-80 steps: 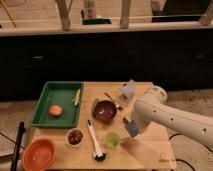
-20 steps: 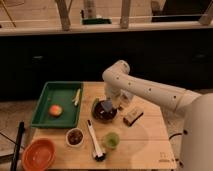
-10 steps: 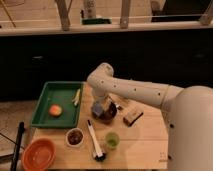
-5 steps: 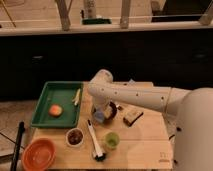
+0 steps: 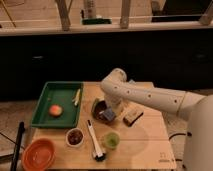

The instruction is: Wipe purple bowl with sponge

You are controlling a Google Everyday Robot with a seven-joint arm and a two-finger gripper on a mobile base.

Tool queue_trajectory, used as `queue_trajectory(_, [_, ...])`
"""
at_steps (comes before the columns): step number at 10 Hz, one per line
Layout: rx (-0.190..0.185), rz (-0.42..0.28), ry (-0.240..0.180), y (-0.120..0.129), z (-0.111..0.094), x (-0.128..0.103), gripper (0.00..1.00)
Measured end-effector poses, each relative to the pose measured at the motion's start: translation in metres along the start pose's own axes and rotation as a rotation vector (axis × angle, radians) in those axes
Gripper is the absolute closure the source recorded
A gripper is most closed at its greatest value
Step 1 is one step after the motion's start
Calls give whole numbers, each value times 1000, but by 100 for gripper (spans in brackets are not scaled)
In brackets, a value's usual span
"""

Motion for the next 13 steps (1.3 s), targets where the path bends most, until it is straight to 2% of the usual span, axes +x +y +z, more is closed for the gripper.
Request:
queue_trajectory(3, [23,3,20,-31,-7,7,100])
queue_trajectory(5, [35,-32,23,-51,-11,-8,100])
queue_trajectory(7, [44,-98,26,-69,-15,-33,100])
queue_trajectory(11, [49,-228,1,-70,-16,-79,100])
queue_trajectory(13, [32,-244,-12,-51,-12,-86,100])
